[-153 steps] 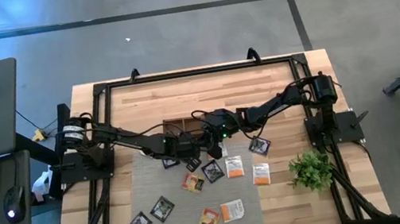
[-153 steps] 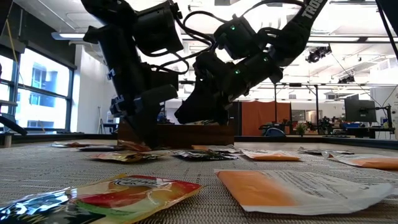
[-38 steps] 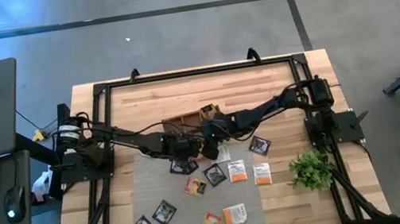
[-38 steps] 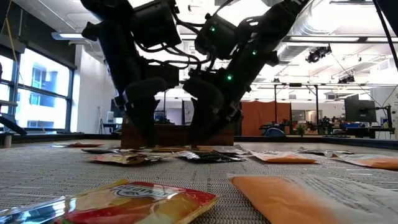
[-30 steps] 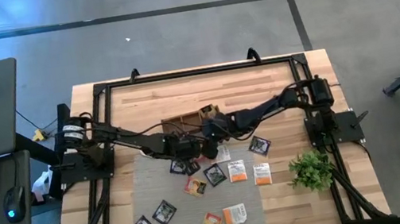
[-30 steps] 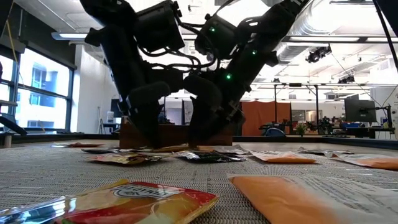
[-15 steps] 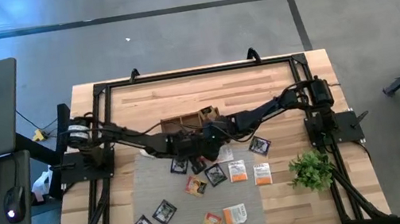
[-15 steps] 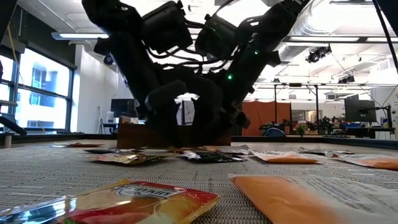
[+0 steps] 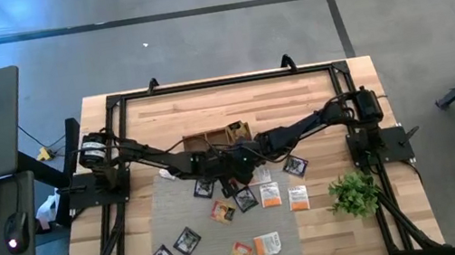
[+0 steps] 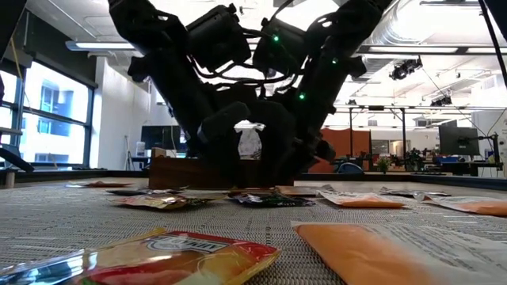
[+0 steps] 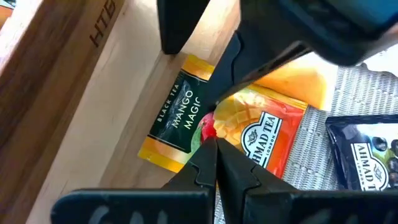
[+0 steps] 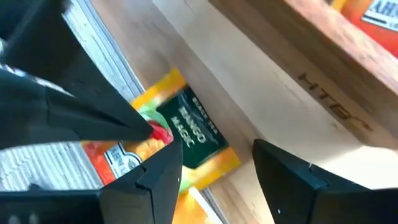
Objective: Pick & Place Tea
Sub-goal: Put the yellow tea bag into the right section of the wooden organizer
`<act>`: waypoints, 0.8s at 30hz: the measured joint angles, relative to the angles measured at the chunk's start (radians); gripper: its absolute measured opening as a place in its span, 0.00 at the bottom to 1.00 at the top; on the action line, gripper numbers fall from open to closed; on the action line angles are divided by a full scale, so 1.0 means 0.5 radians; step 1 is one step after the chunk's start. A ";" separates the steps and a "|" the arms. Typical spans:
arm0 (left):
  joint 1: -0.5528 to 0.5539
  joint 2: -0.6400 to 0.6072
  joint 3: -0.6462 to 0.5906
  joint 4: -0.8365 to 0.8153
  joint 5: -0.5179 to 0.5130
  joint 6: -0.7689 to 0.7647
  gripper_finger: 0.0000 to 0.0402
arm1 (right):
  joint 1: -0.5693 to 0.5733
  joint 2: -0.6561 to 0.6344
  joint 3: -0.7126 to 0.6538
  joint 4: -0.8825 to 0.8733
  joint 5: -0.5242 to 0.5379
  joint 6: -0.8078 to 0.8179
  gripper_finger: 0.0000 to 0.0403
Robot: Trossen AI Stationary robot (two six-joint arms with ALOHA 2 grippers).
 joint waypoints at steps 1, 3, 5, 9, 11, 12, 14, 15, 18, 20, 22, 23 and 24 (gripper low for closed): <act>0.000 -0.012 0.001 -0.022 -0.008 -0.013 0.00 | 0.008 0.000 0.000 -0.006 0.011 0.001 0.48; -0.013 -0.086 -0.008 -0.169 -0.055 -0.053 0.00 | 0.024 -0.008 0.000 -0.007 0.038 -0.001 0.48; -0.028 -0.138 -0.015 -0.265 -0.100 -0.097 0.00 | 0.039 -0.014 -0.002 -0.015 0.042 -0.001 0.47; -0.096 -0.269 -0.016 -0.343 -0.187 -0.150 0.00 | 0.053 -0.014 -0.002 -0.030 0.033 -0.001 0.42; -0.129 -0.334 -0.011 -0.361 -0.215 -0.170 0.00 | 0.055 -0.017 -0.002 -0.028 0.037 -0.001 0.40; -0.147 -0.355 -0.012 -0.385 -0.225 -0.186 0.00 | 0.055 -0.018 -0.002 -0.021 0.039 -0.007 0.38; -0.173 -0.370 -0.011 -0.400 -0.256 -0.225 0.00 | 0.055 -0.018 -0.004 0.011 0.040 -0.049 0.37; -0.184 -0.370 -0.011 -0.431 -0.282 -0.254 0.00 | 0.055 -0.018 -0.005 0.040 0.039 -0.070 0.37; -0.202 -0.370 -0.011 -0.624 -0.389 -0.379 0.00 | 0.054 -0.018 -0.005 0.104 0.027 -0.135 0.37; -0.195 -0.354 -0.014 -0.713 -0.439 -0.470 0.00 | 0.054 -0.018 -0.005 0.141 0.016 -0.158 0.38; -0.188 -0.279 -0.041 -0.660 -0.460 -0.509 0.00 | 0.055 -0.018 -0.005 0.172 -0.006 -0.161 0.40; -0.173 -0.249 -0.062 -0.662 -0.461 -0.514 0.00 | 0.055 -0.018 -0.005 0.169 -0.014 -0.161 0.41; -0.164 -0.236 -0.076 -0.676 -0.448 -0.515 0.00 | 0.055 -0.018 -0.005 0.160 -0.017 -0.158 0.42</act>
